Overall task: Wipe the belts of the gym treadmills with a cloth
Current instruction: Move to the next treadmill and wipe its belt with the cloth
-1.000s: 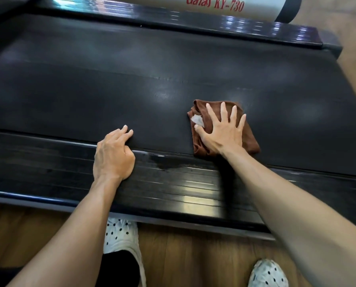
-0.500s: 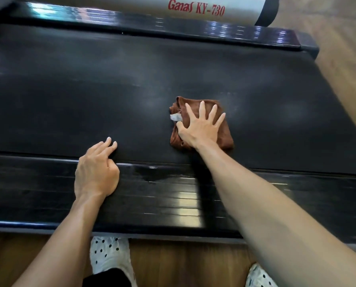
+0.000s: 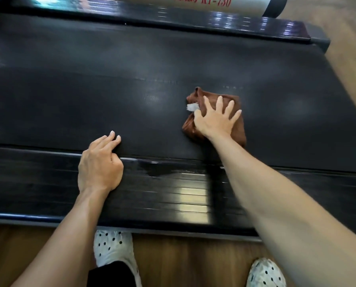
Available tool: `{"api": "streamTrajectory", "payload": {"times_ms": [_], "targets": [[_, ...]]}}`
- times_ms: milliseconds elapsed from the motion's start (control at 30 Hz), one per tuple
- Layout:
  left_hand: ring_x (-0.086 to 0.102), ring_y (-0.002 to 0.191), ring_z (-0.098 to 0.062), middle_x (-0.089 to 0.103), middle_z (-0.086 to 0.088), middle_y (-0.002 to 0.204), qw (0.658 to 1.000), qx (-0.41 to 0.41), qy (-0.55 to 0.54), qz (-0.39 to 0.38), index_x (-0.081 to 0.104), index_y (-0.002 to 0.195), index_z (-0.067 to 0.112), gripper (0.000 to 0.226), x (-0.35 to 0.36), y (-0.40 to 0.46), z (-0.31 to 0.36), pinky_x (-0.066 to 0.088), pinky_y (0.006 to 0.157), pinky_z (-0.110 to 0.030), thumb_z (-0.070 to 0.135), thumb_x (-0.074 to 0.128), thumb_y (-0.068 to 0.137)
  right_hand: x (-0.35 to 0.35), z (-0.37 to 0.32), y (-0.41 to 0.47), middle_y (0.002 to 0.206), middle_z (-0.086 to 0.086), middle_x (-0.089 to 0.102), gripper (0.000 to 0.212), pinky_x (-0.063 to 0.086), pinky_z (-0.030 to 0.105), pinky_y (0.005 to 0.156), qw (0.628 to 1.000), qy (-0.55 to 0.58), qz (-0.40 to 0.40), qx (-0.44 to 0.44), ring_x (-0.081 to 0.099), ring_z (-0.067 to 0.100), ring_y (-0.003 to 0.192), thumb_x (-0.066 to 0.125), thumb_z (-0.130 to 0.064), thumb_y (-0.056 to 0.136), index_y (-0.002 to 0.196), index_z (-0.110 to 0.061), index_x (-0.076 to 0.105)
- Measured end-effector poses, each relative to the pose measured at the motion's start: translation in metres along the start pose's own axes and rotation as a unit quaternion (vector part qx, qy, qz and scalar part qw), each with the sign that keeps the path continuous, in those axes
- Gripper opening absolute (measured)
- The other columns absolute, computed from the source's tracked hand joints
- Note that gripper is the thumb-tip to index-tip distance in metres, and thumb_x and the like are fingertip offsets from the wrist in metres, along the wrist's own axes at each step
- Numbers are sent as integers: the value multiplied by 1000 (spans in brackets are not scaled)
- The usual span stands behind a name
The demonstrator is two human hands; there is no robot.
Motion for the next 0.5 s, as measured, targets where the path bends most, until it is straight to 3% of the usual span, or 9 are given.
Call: {"api": "streamTrajectory", "payload": {"times_ms": [100,167,333,500], "targets": [[38,146,-10,50,11,154,1000,-3,2,-1,62,141,22,54,-1,0,0,30,120,-43,2,45,93,7,-19,-28,175,0,5,64,-12,61,124,990,-18,7,-140,-8,35,160,28,-63,101,162,-48,19],[38,146,-10,50,11,154,1000,-2,5,0,62,141,22,54,-1,0,0,30,120,-42,3,46,94,11,-10,-47,175,-3,7,71,-8,62,125,982,-44,16,-184,-6,32,160,23,-69,93,161,-50,20],[40,145,-11,51,10,153,1000,3,6,1,63,140,22,51,-1,0,1,33,118,-44,4,46,95,9,15,-42,174,2,8,76,-7,73,119,998,-34,52,-26,-8,41,158,29,-76,91,162,-48,21],[41,143,-15,50,8,154,1000,3,13,-2,62,140,21,49,-2,0,0,34,115,-47,8,48,96,9,10,-48,175,3,7,79,-2,74,119,997,-38,48,-49,-4,42,158,33,-76,92,163,-46,18]]}}
Point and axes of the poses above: each hand's wrist, its own y-axis towards the middle knuckle, its own x-axis out of the palm, z = x × y, the point moved 7 cm from there along y, towards the middle knuckle
